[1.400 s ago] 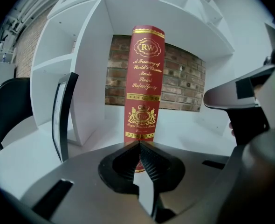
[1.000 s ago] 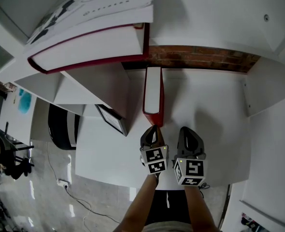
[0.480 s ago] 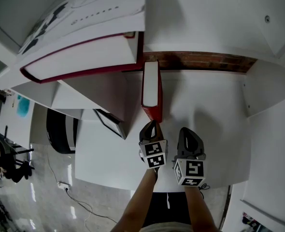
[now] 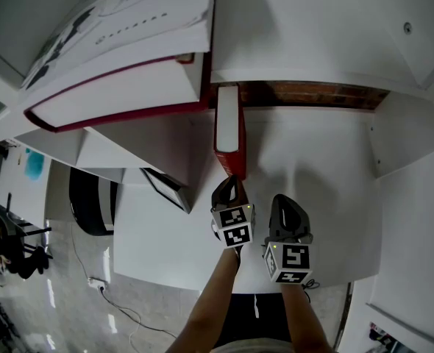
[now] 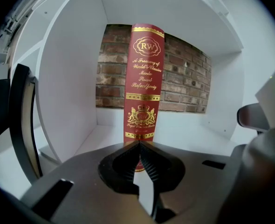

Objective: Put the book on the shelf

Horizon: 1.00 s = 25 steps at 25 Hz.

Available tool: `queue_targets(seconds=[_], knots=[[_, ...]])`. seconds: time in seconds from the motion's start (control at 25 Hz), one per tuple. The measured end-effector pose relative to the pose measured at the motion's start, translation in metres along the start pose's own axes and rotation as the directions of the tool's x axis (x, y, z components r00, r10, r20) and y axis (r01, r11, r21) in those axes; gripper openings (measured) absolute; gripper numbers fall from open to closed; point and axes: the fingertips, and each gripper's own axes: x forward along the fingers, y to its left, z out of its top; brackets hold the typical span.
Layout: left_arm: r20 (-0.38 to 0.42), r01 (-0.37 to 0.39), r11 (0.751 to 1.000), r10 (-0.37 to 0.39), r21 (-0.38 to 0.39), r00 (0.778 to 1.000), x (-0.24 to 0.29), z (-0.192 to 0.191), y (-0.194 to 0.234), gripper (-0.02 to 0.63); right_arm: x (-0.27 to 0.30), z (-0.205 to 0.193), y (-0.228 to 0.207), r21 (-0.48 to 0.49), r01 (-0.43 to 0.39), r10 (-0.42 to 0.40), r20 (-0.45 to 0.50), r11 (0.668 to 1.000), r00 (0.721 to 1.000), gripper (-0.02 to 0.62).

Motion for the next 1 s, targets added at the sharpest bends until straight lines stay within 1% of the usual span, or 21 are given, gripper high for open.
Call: queue_targets(seconds=[0.16, 0.72, 1.0], knots=[[-0.004, 0.001, 1.000, -0.001, 0.020, 1.000, 0.006, 0.003, 0.000, 0.017, 0.000, -0.001, -0.001, -0.002, 0.001, -0.001, -0.003, 1.000, 1.000, 0.015], [-0.005, 0.001, 1.000, -0.001, 0.025, 1.000, 0.016, 0.009, 0.001, 0.017, 0.003, 0.000, -0.002, -0.008, -0.008, 0.008, -0.007, 1.000, 1.000, 0.015], [-0.009, 0.009, 1.000, -0.009, -0.005, 1.000, 0.005, 0.000, -0.006, 0.017, 0.001, 0.001, -0.004, -0.006, -0.006, 0.006, 0.000, 1.000, 1.000, 0.015]])
